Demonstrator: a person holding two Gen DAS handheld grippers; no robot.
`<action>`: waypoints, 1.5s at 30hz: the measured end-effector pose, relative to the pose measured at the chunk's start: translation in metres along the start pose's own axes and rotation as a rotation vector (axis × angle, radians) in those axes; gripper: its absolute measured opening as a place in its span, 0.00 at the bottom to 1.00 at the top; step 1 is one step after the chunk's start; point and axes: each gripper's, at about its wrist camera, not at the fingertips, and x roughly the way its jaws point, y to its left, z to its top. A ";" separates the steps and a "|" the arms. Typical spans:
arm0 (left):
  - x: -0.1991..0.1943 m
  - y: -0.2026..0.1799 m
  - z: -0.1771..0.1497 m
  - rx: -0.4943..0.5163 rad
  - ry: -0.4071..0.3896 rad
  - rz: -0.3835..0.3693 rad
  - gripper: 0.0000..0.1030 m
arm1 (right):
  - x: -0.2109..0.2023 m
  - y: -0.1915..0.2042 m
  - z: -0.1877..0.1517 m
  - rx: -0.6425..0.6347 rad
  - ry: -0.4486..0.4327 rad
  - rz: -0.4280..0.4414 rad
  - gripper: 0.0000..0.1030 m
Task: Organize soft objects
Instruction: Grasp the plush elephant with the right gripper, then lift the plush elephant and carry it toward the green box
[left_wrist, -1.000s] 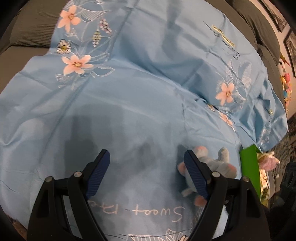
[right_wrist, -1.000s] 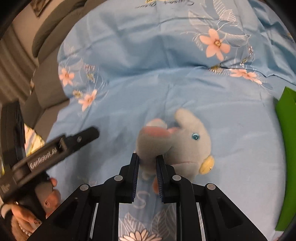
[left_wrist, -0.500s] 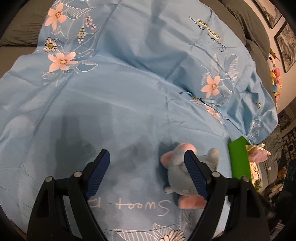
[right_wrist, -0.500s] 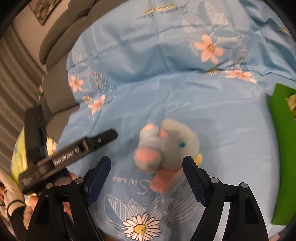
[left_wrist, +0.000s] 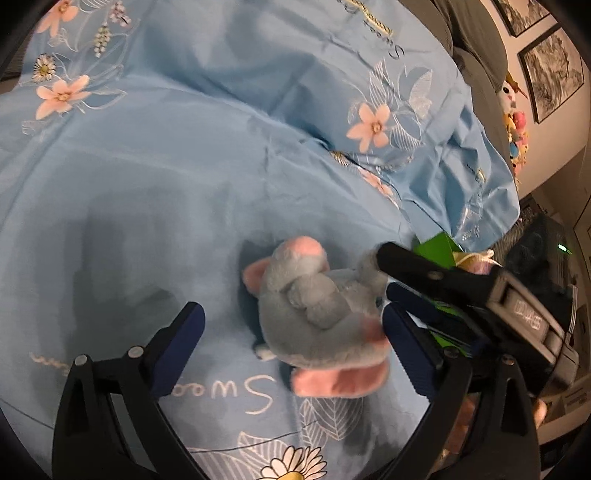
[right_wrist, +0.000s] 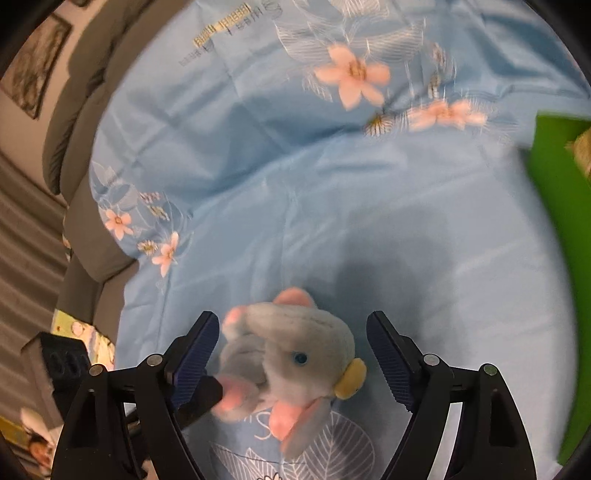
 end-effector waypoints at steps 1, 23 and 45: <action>0.003 -0.001 -0.001 0.002 0.006 -0.005 0.92 | 0.005 -0.002 0.000 0.008 0.015 -0.001 0.81; 0.006 -0.024 -0.014 0.118 -0.004 -0.044 0.65 | 0.013 -0.006 -0.018 0.038 -0.008 0.094 0.70; -0.036 -0.050 -0.016 0.271 -0.201 -0.108 0.65 | -0.045 0.027 -0.027 -0.053 -0.228 0.132 0.70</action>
